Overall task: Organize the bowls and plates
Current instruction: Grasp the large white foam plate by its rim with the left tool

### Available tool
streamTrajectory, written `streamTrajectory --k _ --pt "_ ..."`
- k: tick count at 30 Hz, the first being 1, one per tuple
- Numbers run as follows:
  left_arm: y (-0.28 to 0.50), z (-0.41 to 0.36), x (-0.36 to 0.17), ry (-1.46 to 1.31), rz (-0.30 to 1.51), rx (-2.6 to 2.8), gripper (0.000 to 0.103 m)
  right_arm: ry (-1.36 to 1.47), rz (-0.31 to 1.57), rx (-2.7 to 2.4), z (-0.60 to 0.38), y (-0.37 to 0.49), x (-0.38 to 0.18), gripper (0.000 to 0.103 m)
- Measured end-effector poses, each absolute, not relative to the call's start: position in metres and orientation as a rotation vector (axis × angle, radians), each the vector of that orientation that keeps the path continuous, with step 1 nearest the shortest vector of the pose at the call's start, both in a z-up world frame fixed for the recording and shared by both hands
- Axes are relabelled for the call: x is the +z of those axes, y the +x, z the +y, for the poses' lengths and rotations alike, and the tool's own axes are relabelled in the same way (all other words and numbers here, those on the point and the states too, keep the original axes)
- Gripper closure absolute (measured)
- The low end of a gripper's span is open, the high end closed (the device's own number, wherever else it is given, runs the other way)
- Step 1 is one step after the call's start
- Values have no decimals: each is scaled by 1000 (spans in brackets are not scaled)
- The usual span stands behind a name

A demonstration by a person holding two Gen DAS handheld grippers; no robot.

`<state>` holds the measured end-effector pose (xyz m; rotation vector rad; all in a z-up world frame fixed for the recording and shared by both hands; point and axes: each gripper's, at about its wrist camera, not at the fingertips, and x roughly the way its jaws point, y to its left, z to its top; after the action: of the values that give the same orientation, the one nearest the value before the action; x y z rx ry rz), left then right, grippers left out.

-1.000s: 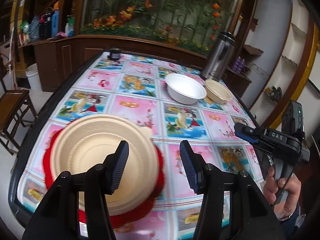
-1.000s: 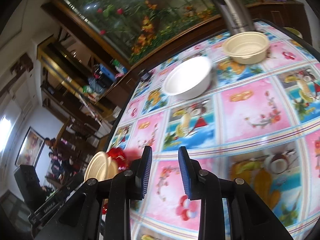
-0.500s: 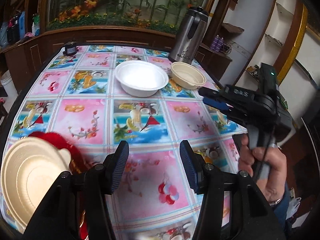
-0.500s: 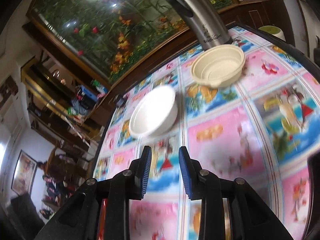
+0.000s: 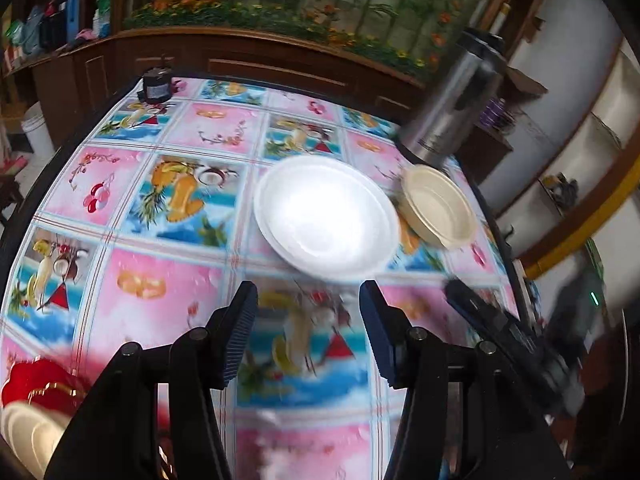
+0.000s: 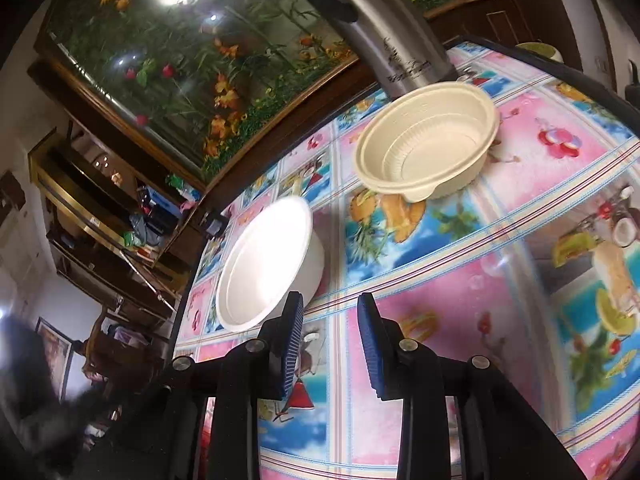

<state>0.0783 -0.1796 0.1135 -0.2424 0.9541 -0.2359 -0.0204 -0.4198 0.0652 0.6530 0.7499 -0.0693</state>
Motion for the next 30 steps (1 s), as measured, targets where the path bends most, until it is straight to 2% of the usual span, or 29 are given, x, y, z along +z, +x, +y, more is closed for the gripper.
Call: streamTrajectory --k 7,8,9,11,14,18,23,30 --pt "151 -174 82 -320 1038 -160 52 694 742 -43 -422 -25 66 72" --pt "158 -174 77 -317 1051 -152 55 698 739 -41 -422 -25 67 72" --pt "164 -172 72 -330 1057 -145 70 695 736 -44 -422 -26 68 72" --pt "172 -176 63 -313 1092 -150 89 698 730 -44 -424 -26 69 72" --pt "170 -178 55 -298 1113 -154 95 713 727 -49 -428 -27 69 72" --pt "153 -180 54 -279 1141 -199 95 738 720 -41 -433 -29 71 71" --pt "104 -190 56 -216 1184 -280 95 752 729 -25 -436 -30 73 62" --pt "26 -197 54 -132 1164 -308 95 736 773 -10 -445 -36 79 62"
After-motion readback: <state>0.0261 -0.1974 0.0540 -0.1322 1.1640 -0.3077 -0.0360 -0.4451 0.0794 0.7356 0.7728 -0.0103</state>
